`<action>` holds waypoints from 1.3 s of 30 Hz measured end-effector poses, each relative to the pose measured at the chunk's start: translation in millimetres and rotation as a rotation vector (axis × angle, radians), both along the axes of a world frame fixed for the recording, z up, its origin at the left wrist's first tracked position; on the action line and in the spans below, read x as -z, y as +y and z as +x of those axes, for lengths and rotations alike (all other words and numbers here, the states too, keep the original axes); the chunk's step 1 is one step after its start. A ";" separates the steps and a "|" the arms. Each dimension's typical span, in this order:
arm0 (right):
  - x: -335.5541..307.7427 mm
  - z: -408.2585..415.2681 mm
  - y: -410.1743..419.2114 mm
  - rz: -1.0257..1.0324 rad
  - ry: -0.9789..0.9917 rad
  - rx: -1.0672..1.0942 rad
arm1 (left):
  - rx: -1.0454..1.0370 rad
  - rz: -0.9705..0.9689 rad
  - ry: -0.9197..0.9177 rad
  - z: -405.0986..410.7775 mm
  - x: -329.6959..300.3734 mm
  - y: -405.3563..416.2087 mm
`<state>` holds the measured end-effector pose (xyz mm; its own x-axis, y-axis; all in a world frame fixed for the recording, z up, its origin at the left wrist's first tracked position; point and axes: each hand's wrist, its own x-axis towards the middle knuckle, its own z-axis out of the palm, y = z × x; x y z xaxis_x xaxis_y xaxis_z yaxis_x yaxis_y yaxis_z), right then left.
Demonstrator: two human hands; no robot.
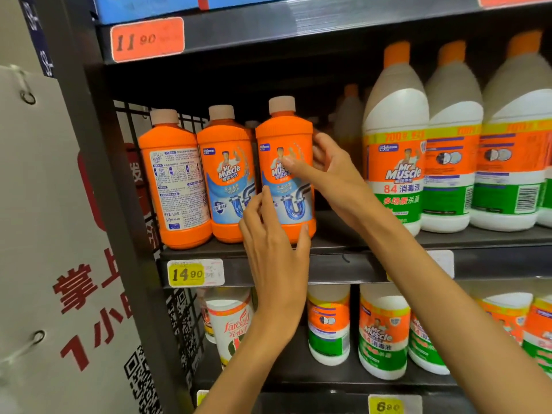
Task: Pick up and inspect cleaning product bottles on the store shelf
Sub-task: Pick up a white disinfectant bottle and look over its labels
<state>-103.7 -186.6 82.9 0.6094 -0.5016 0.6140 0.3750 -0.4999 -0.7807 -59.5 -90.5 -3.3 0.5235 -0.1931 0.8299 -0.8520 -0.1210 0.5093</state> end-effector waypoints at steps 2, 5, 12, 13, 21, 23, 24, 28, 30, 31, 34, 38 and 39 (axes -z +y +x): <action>2.3 5.5 3.0 0.000 -0.004 0.014 | -0.021 0.032 0.010 -2.3 0.1 -0.1; 4.5 9.2 7.2 -0.010 -0.027 0.023 | -0.028 0.063 0.032 -2.6 -1.7 1.5; 6.9 -15.7 23.4 -0.103 -0.043 0.319 | -0.023 0.041 0.022 -16.6 -11.4 11.4; 7.0 -28.7 25.1 -0.113 -0.143 0.370 | 0.001 -0.001 -0.013 -22.6 -11.9 12.2; 2.2 -111.5 -20.1 -0.139 -0.260 0.747 | 0.580 0.300 0.187 -65.9 -37.9 -38.2; 5.9 -112.4 -23.5 -0.166 -0.186 0.680 | 0.635 0.370 0.321 -67.4 -47.9 -58.9; 8.1 -112.0 -24.3 -0.186 -0.161 0.636 | 0.653 0.368 0.385 -67.3 -50.1 -66.9; 8.8 -115.3 -26.6 -0.198 -0.138 0.564 | 0.616 0.291 0.455 -62.9 -48.7 -79.5; 6.0 -120.2 -26.0 -0.198 -0.144 0.577 | 0.611 0.254 0.432 -60.3 -48.2 -74.3; 3.7 -123.2 -25.5 -0.191 -0.143 0.578 | 0.623 0.246 0.419 -59.2 -48.6 -70.0; -5.0 -128.7 -21.1 -0.131 -0.125 0.464 | 0.741 0.224 0.405 -59.8 -48.3 -47.8; -19.0 -126.1 -4.4 0.072 -0.087 0.148 | 0.982 0.176 0.473 -67.1 -41.6 -8.5; -20.0 -126.2 1.3 0.137 -0.072 0.061 | 1.050 0.179 0.514 -68.6 -38.3 0.7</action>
<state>-229.9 -185.3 102.9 0.5319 -0.6184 0.5785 0.4044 -0.4147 -0.8152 -128.1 -89.8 34.9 0.3035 -0.8196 0.4860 -0.2767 0.4123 0.8680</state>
